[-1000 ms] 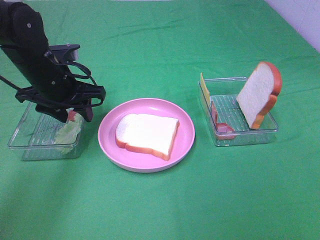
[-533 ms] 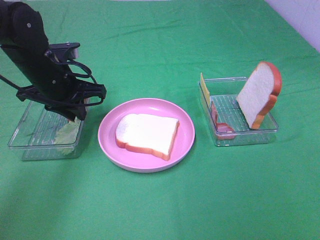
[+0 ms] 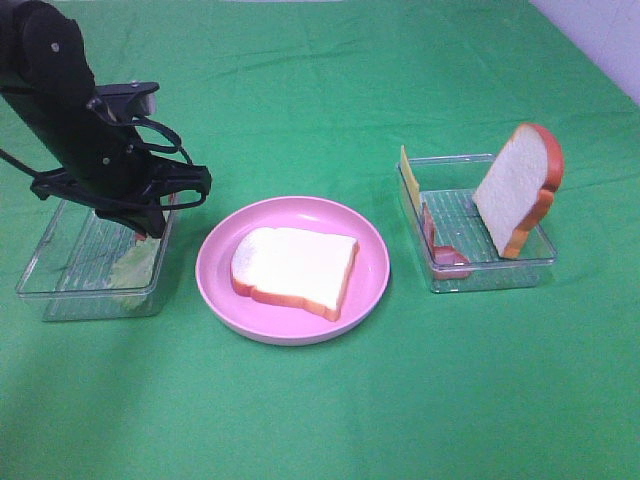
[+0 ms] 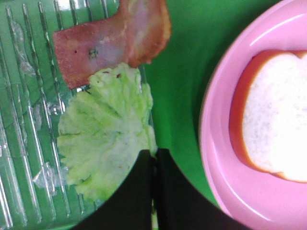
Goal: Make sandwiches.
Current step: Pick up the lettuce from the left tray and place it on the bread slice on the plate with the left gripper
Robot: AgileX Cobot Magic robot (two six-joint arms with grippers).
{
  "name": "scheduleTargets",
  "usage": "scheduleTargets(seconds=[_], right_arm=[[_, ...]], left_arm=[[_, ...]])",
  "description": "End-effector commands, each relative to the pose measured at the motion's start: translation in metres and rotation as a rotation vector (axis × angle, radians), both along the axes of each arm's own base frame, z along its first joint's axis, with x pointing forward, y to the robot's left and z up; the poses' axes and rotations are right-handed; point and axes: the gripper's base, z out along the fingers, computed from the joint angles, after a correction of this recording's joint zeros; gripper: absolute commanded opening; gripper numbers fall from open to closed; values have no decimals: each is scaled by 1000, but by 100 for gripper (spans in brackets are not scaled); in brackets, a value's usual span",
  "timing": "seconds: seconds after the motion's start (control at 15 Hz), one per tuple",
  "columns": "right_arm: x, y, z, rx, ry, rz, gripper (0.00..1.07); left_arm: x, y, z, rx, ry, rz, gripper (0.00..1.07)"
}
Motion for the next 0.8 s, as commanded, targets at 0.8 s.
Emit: scheduleTargets(seconds=[0.8], right_arm=[[-2,0,0,-2,-25,-10,77]], left_arm=[[-21,-42,88,-573,-158,-138,0]])
